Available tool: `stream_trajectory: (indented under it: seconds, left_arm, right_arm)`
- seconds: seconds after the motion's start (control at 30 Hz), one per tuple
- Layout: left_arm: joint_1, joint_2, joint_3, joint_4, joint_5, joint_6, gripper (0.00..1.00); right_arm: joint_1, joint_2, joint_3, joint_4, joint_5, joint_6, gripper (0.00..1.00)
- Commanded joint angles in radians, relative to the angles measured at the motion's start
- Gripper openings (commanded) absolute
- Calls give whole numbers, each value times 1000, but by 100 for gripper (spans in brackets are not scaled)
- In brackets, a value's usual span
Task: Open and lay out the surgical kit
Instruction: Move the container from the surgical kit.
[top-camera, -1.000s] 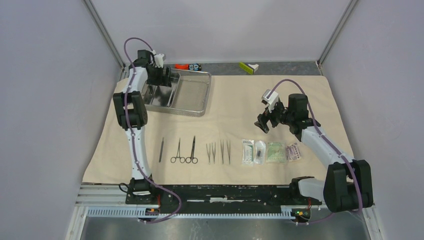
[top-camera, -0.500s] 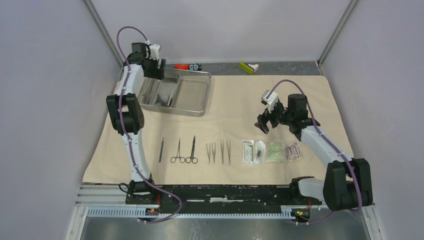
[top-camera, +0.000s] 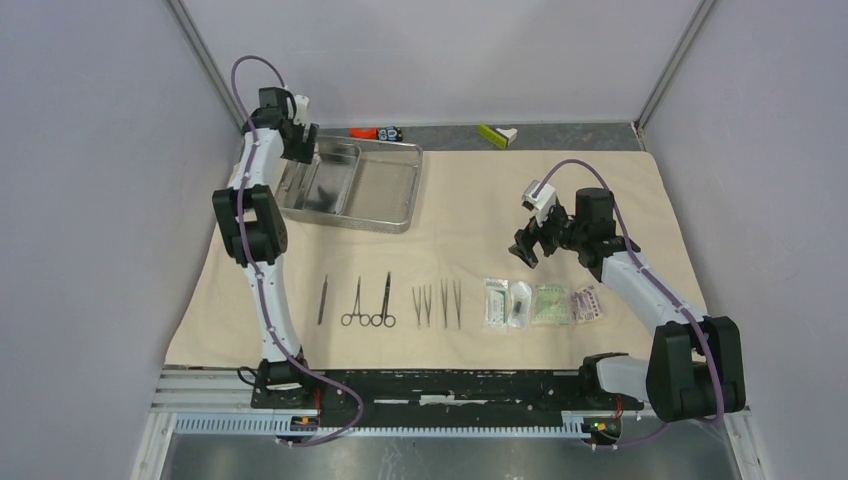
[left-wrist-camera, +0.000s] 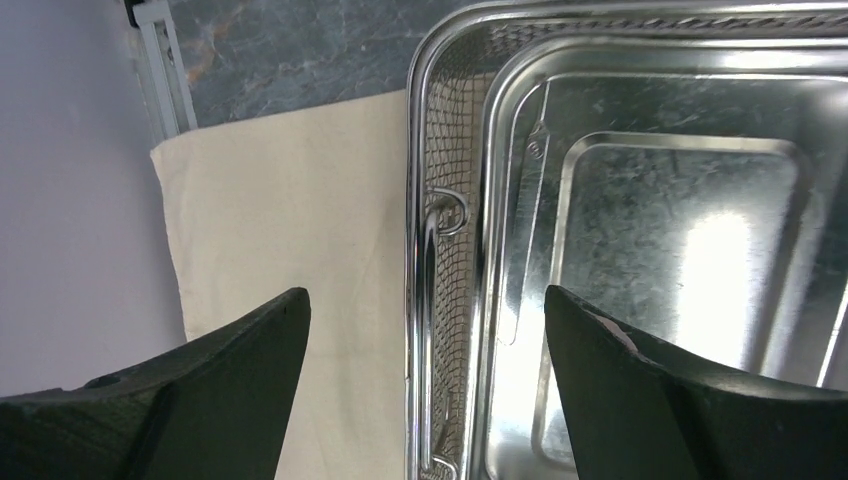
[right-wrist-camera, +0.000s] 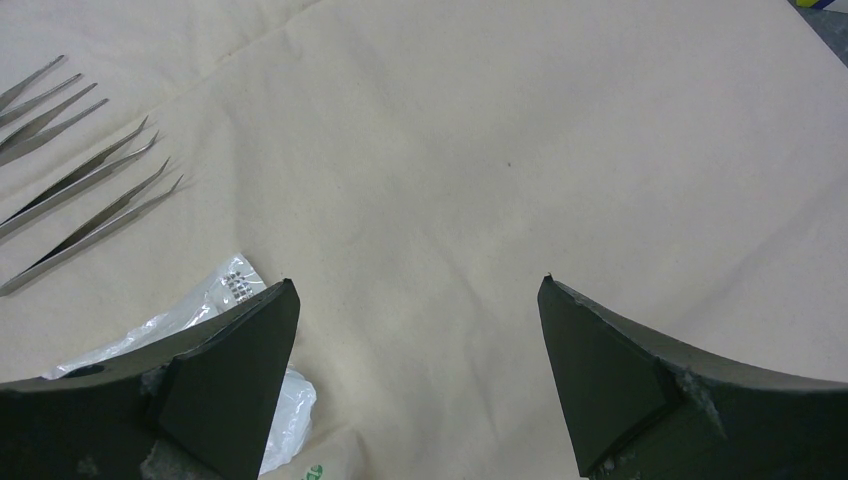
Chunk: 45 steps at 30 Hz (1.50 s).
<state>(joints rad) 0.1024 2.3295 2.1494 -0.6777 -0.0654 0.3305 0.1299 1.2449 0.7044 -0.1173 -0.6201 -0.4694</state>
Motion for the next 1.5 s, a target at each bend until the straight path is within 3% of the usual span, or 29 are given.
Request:
stream_trajectory:
  seconds: [0.0,0.13,0.27,0.47,0.7,1.23,1.47]
  left_arm:
    - [18,25,27,-40,-10,2,92]
    - [20,22,-16,-43,17,6,84]
    - [22,-4,-65,-51,50,4,63]
    - [22,-77,-179,-49,94,-11,41]
    - [20,-188,-361,-19,148,-33,28]
    - [-9,-318,-532,-2,197,-28,18]
    - [-9,-351,-565,-1,204,-94,32]
  right_arm:
    - [-3,1,29,11,-9,-8,97]
    - [-4,3,30,11,-10,-6,97]
    - [-3,2,29,9,-11,-7,97]
    - [-4,6,30,10,-13,-8,97]
    - [-3,4,30,8,-13,-9,97]
    - [-3,9,29,8,-21,-6,97]
    - [-3,13,32,7,-23,-8,97]
